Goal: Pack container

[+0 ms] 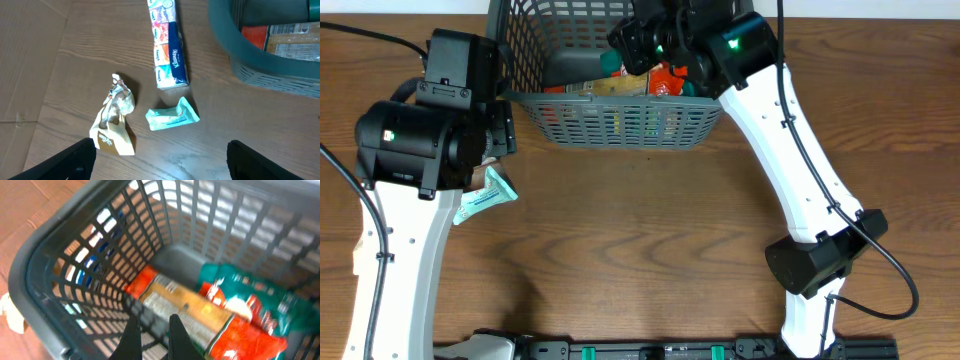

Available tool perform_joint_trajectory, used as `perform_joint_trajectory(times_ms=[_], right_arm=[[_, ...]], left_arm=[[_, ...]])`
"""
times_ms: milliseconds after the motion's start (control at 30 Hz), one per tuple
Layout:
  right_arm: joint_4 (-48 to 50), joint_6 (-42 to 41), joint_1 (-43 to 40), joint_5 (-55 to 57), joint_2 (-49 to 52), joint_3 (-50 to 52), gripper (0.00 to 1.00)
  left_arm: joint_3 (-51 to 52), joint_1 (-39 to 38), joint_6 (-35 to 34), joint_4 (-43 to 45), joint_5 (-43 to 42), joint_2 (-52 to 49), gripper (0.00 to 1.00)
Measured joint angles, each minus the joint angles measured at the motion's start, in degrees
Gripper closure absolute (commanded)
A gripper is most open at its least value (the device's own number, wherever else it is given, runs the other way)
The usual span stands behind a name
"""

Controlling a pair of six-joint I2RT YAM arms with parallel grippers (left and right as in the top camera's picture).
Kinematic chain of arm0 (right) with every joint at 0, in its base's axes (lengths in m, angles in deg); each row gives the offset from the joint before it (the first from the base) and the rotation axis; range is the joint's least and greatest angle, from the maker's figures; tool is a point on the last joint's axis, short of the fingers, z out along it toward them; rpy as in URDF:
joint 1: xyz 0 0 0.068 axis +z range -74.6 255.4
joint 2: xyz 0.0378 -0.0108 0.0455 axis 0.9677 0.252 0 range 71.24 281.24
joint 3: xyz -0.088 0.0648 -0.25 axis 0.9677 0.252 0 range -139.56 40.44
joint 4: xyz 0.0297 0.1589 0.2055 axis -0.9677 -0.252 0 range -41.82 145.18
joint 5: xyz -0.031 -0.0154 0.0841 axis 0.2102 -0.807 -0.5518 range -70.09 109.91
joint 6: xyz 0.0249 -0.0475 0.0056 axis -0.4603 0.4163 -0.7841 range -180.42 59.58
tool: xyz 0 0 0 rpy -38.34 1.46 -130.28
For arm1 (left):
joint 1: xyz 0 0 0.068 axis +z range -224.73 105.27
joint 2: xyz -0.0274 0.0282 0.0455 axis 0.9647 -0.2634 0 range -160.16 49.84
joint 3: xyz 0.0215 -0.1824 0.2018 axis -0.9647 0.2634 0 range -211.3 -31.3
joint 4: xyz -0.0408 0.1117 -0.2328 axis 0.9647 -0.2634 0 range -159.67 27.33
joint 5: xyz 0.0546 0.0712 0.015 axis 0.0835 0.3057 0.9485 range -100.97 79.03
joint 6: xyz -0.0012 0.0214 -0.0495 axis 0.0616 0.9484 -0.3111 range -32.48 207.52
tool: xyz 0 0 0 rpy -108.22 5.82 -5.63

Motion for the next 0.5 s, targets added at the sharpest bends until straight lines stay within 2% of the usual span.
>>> perform_joint_trajectory(times_ms=[200,500], right_arm=[[-4.4,-3.9,0.3,2.1,0.0,0.0,0.98],[-10.5,-4.7,1.3,3.2,0.0,0.0,0.98]], left_arm=[[0.0,0.0,0.0,0.0,0.0,0.0,0.16],[0.0,0.0,0.0,0.0,0.0,0.0,0.16]])
